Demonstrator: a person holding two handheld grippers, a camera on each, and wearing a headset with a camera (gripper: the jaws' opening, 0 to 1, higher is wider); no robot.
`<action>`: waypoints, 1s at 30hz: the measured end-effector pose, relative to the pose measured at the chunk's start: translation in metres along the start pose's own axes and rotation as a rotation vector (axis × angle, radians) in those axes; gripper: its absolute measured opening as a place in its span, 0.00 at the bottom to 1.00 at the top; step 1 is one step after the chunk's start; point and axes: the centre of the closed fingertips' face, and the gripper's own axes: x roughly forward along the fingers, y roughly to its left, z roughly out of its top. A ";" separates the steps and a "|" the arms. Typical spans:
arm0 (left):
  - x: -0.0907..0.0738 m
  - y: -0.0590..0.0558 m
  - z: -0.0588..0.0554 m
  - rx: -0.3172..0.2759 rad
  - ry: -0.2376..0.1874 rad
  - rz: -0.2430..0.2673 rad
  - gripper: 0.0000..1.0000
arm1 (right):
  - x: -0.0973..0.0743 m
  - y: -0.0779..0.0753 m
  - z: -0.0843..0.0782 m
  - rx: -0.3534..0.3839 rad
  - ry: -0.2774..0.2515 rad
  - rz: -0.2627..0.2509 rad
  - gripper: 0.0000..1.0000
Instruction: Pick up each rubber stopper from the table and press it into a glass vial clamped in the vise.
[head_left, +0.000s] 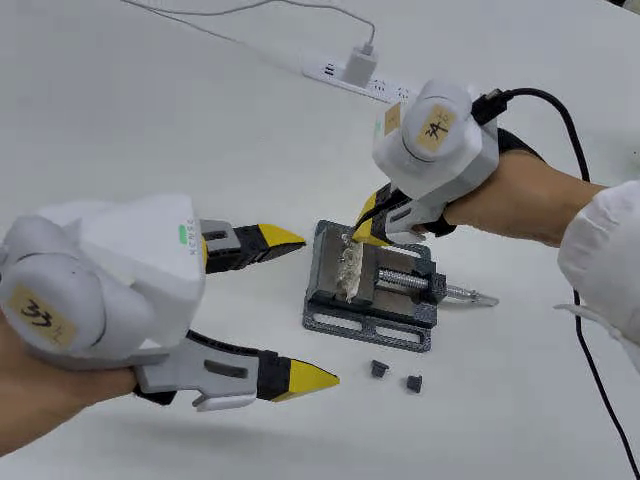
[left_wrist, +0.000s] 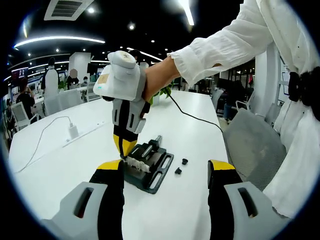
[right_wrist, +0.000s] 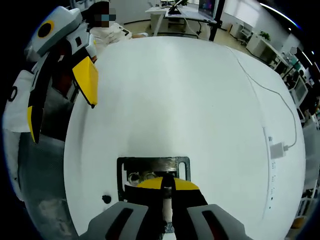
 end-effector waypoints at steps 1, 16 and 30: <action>0.000 0.000 0.000 0.001 0.002 0.000 0.66 | 0.000 0.000 0.000 -0.007 -0.010 -0.003 0.00; -0.011 -0.004 0.000 0.010 0.020 0.021 0.66 | -0.003 -0.001 0.001 0.087 -0.113 -0.045 0.01; -0.018 -0.006 0.002 0.023 0.034 0.037 0.66 | -0.038 0.007 0.008 0.141 -0.218 -0.113 0.11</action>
